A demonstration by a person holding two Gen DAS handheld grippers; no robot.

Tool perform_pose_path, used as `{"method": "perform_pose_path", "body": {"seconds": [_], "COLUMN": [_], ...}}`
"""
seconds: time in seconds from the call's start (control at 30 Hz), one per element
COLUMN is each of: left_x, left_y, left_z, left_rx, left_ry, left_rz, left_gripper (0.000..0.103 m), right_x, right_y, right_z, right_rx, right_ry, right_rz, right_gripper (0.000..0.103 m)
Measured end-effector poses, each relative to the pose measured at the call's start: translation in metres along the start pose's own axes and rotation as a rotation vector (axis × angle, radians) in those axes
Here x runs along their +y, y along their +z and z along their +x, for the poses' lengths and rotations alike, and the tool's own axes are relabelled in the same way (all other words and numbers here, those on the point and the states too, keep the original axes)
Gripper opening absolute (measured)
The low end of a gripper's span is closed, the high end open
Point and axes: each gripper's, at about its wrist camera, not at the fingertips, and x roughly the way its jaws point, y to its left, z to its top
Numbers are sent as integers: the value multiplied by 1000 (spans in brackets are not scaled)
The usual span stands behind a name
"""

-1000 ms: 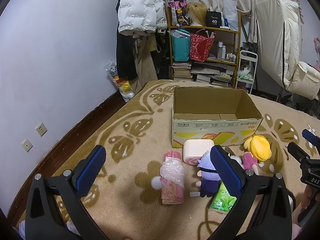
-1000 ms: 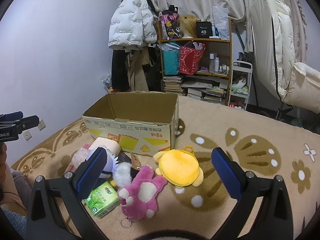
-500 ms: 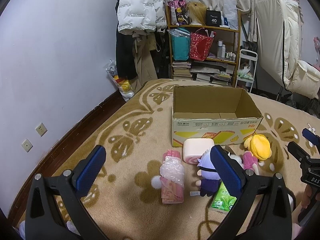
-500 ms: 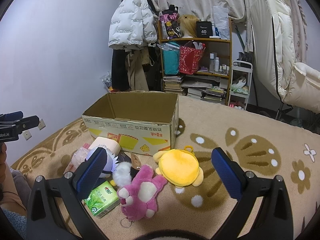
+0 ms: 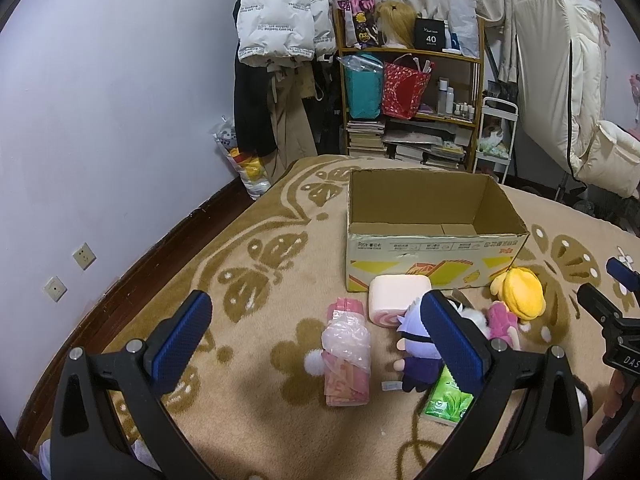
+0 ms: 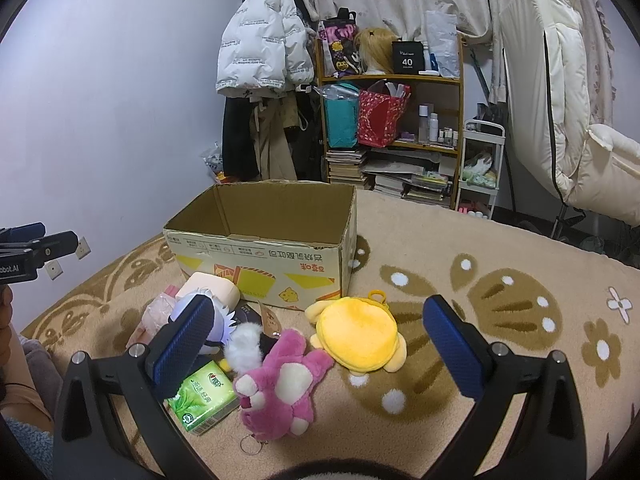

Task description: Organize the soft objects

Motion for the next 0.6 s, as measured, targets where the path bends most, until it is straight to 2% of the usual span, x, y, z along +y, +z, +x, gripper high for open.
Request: {"method": "perform_pose_path", "body": {"seconds": [0.33,0.4,0.6], "left_x": [1,2,-1], "left_y": [3,4,5], "left_z": [1,2,4], "left_rx": [9,16,38], "left_ry": [2,2,9], "left_rz": [4,5,20], "left_gripper": [103,103,103], "right_x": [2,7,5], "right_y": [5,-5,-6], "right_z": [-2,2,8], "right_rx": [5,10,20], "right_ry": [6,10,20], "right_rz": [-4,-9,-28], "right_gripper": [103,103,103]}}
